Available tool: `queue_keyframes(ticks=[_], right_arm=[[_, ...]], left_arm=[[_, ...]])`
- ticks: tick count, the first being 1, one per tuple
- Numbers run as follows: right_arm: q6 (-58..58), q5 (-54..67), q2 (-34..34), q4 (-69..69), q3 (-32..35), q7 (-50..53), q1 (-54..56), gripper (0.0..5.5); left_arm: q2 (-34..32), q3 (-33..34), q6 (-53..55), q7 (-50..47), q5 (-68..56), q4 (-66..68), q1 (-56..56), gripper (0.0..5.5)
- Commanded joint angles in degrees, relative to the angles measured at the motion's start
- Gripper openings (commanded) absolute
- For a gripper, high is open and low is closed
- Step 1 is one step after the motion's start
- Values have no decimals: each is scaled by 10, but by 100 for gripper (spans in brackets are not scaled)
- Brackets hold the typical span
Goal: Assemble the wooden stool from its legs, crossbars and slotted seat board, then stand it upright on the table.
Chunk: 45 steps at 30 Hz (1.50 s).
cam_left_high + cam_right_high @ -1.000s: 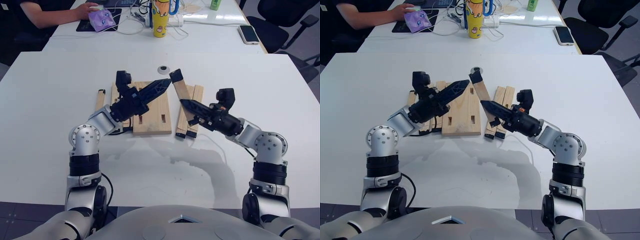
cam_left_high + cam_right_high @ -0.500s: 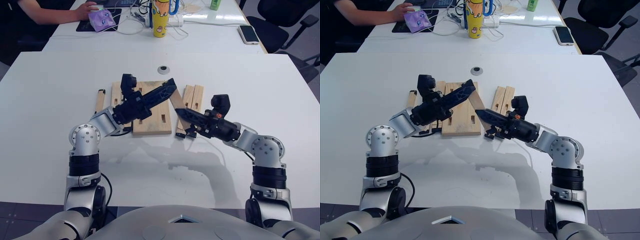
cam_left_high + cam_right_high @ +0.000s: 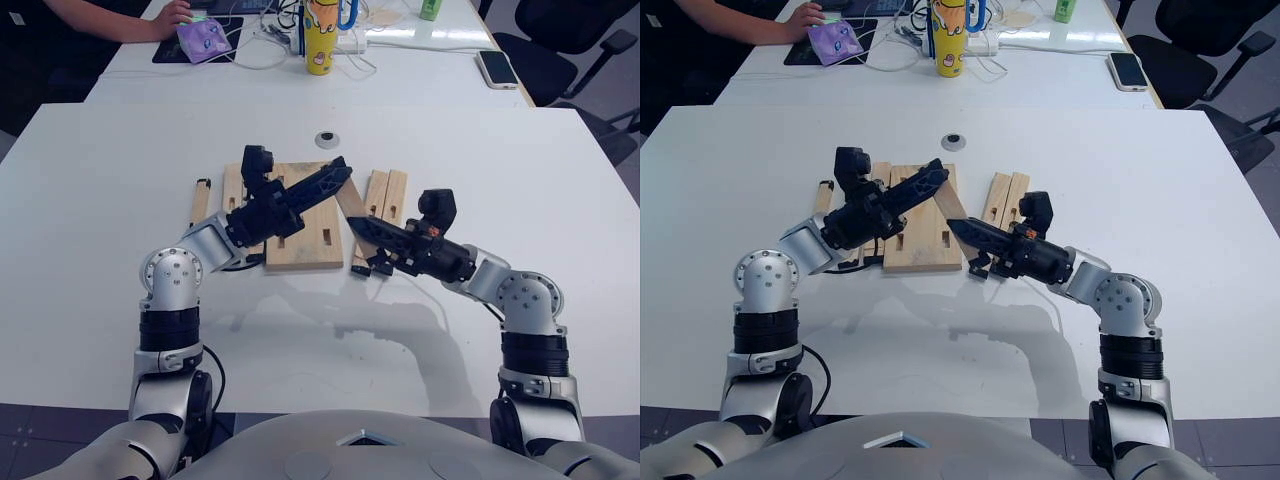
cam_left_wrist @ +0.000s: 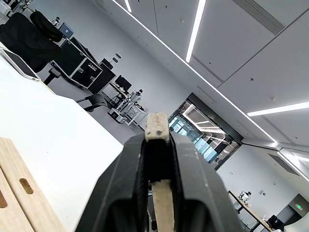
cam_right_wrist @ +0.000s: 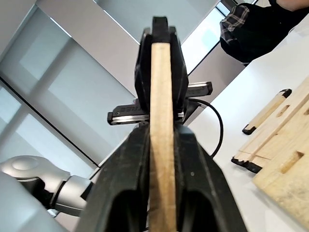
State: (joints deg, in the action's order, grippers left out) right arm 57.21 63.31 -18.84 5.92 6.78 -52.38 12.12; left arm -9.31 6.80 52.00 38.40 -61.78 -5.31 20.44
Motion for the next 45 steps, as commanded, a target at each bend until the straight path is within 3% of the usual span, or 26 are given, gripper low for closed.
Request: queue_keyframes(ticks=[1,7,11,13,18,23,31,45], right_arm=[[-9,-42,-22,-9,-27,-11,-10,109],[-71,-117,-54,-54,-36,-46,-38,212],[-115,-168,-74,-94,-36,-59,-57,214],[-130,-180,-66,-97,-30,-44,-54,214],[-153,-193,-21,-104,-24,8,-30,214],[-159,-198,17,-108,-26,43,-8,214],[-157,-202,33,-112,-20,64,1,214],[-152,-203,42,-113,-22,73,7,214]], left_arm=[[5,15,-69,-19,54,31,4,46],[-5,31,-103,-22,77,11,-18,45],[-24,107,-132,-67,57,-22,-7,45],[-45,123,-167,-111,107,-37,5,45],[-13,40,-291,-235,318,-22,-5,45],[49,1,-377,-292,406,57,-15,45],[68,21,-423,-358,454,62,-25,45],[92,15,-431,-374,473,87,-41,45]])
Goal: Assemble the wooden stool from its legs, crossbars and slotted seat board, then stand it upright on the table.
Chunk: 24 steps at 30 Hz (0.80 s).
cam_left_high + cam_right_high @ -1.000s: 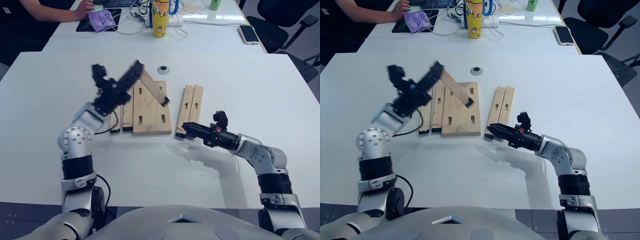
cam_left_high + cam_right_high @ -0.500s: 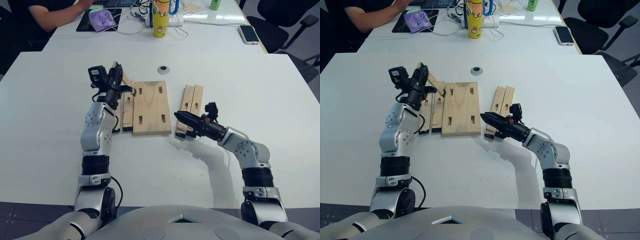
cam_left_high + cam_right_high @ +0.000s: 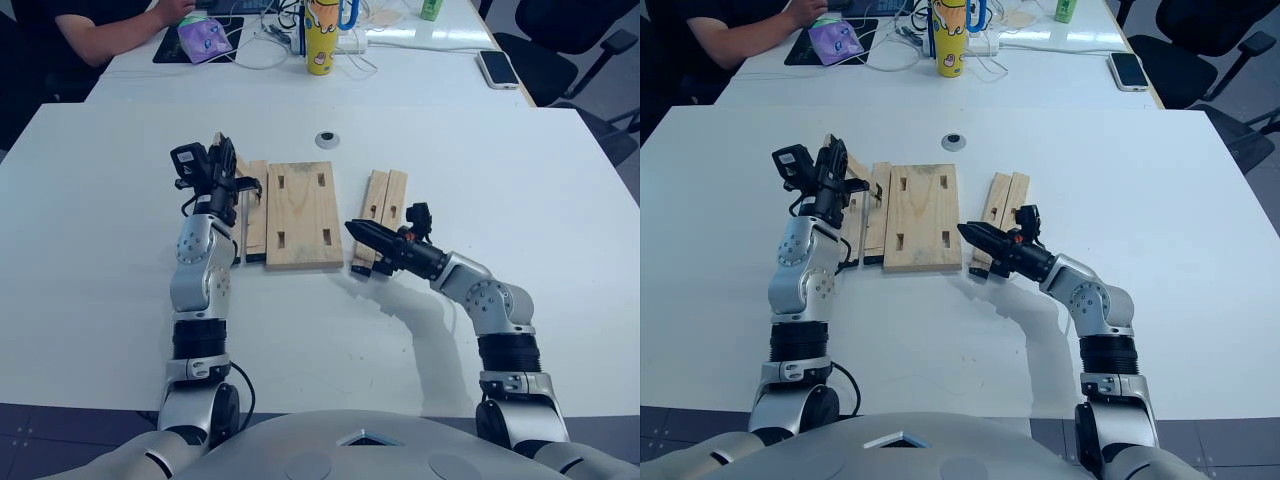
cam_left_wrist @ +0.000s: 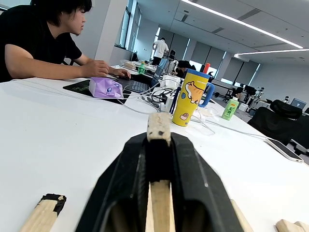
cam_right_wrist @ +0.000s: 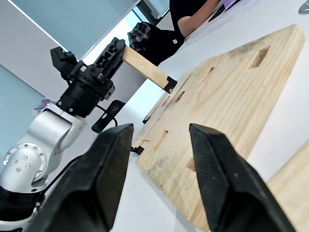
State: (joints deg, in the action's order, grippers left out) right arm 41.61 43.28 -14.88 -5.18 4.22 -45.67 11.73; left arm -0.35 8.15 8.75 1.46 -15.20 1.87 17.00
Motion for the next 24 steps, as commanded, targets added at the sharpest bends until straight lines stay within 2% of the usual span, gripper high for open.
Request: queue_keyframes(ticks=[1,24], right_arm=[[2,-3,3,-2,4,6,10,214],[6,-5,11,7,-5,5,9,214]], left_arm=[[4,-2,-1,-3,9,20,-8,45],[5,-2,-17,-40,57,71,-11,45]])
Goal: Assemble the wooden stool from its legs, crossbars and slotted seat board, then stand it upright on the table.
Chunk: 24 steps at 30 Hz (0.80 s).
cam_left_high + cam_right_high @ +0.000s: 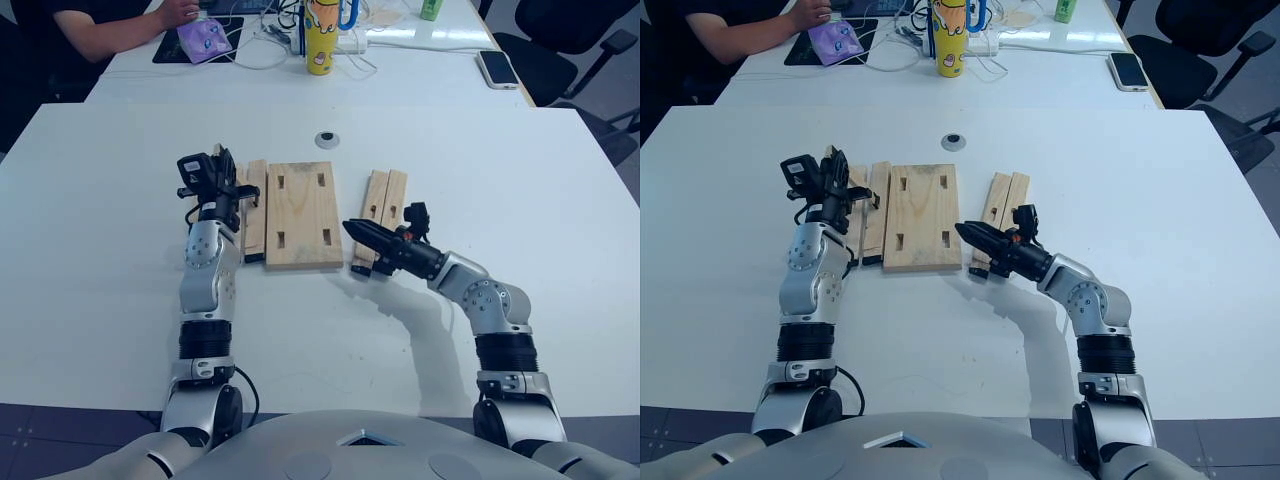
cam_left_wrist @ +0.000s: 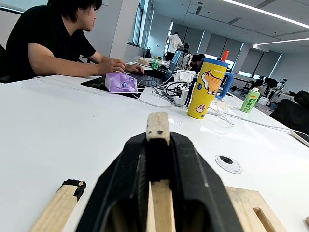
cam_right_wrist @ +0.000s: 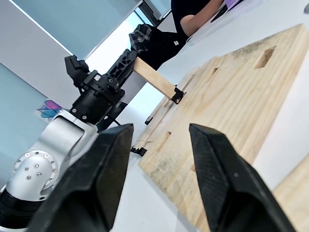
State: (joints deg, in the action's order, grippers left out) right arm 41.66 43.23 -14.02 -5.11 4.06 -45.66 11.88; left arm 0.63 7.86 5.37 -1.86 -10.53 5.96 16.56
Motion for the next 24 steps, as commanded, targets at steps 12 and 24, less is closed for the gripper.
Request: queue_keyframes(ticks=[12,24], right_arm=[[5,-18,6,28,-25,6,9,214],[3,-29,7,50,-37,11,-4,214]], left_arm=[[-13,-24,37,-5,43,93,2,45],[-32,-76,17,12,100,91,-53,45]])
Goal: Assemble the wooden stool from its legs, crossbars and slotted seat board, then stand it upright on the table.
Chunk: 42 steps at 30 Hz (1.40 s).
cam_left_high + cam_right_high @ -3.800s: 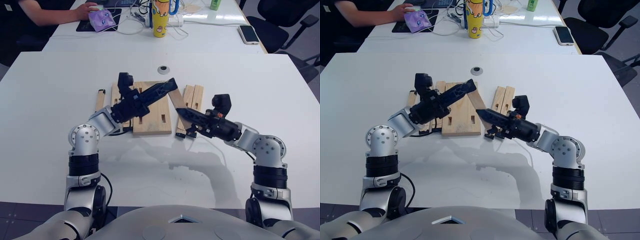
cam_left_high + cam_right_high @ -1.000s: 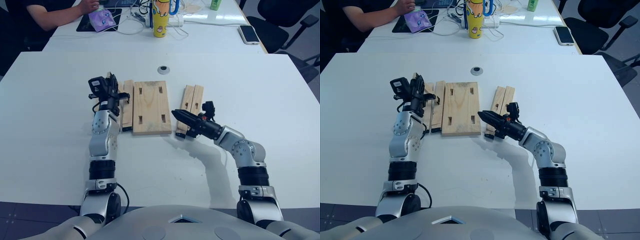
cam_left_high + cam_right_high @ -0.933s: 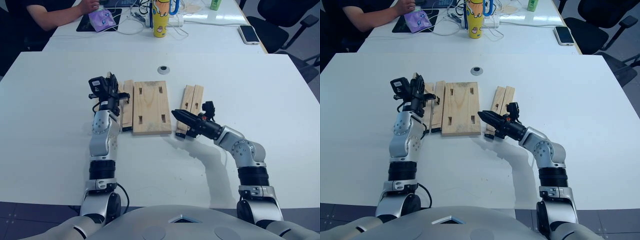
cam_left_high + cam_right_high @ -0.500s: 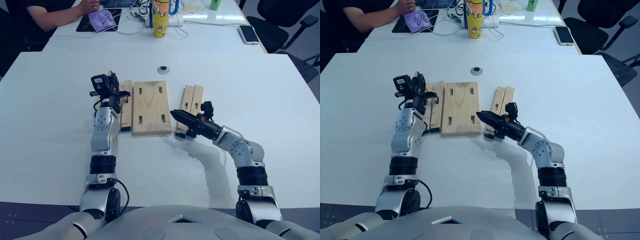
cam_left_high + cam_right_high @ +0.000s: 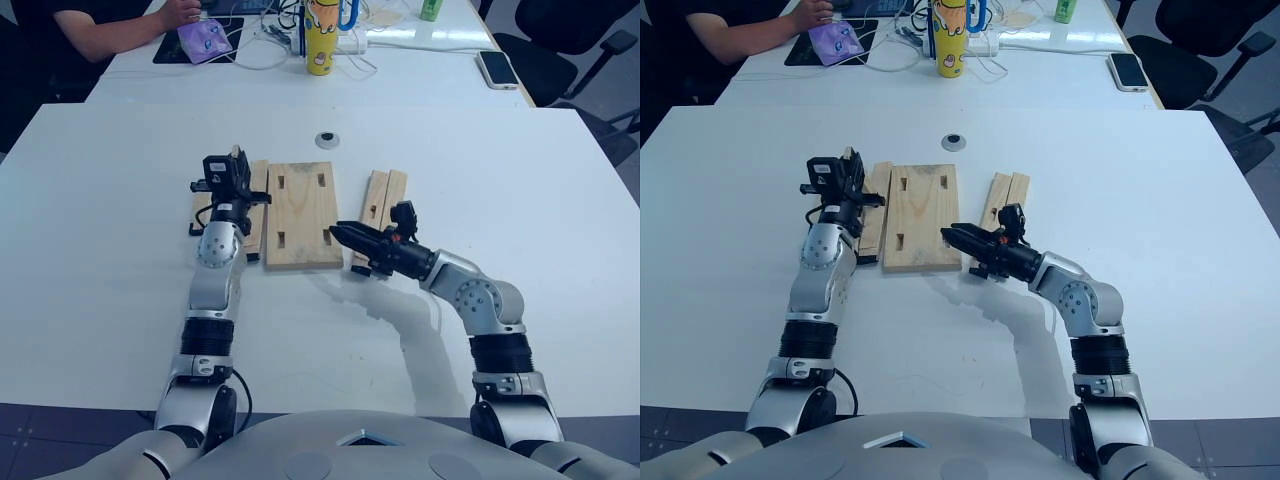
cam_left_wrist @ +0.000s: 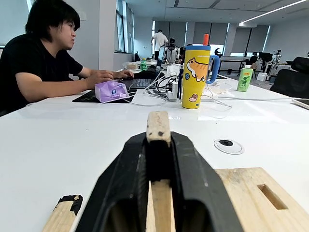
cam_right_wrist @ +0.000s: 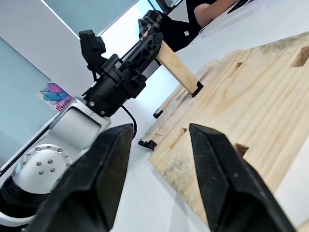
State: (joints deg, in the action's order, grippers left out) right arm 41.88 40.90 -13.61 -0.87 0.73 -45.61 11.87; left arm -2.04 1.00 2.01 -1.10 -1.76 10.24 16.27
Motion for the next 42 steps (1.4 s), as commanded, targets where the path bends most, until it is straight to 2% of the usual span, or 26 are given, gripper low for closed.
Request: queue_keyframes(ticks=[1,4,5,12,18,23,29,35,42], right_arm=[[1,-6,3,8,-4,11,-5,214],[-1,-7,4,4,-5,10,-6,214],[-2,-8,3,4,-4,10,-7,214],[0,-5,4,2,-4,8,-10,214],[-4,-8,4,-6,-4,6,-10,214],[-10,-11,9,-10,-6,8,-12,214],[-21,-17,17,-16,-12,12,-10,214],[-30,-26,26,-17,-18,13,-8,214],[-38,-35,32,-22,-25,12,-5,214]], left_arm=[[-7,-7,50,3,15,48,-47,45],[-12,-8,42,1,21,36,-39,45],[-15,-12,37,3,26,29,-38,81],[-14,-10,-4,2,32,-43,-38,177],[-24,4,-28,-16,53,-140,-51,182],[-35,35,-11,-11,24,-172,23,182],[-69,59,41,67,-49,-49,155,100],[-73,46,31,116,-57,52,202,9],[-82,37,-19,125,-38,112,252,2]])
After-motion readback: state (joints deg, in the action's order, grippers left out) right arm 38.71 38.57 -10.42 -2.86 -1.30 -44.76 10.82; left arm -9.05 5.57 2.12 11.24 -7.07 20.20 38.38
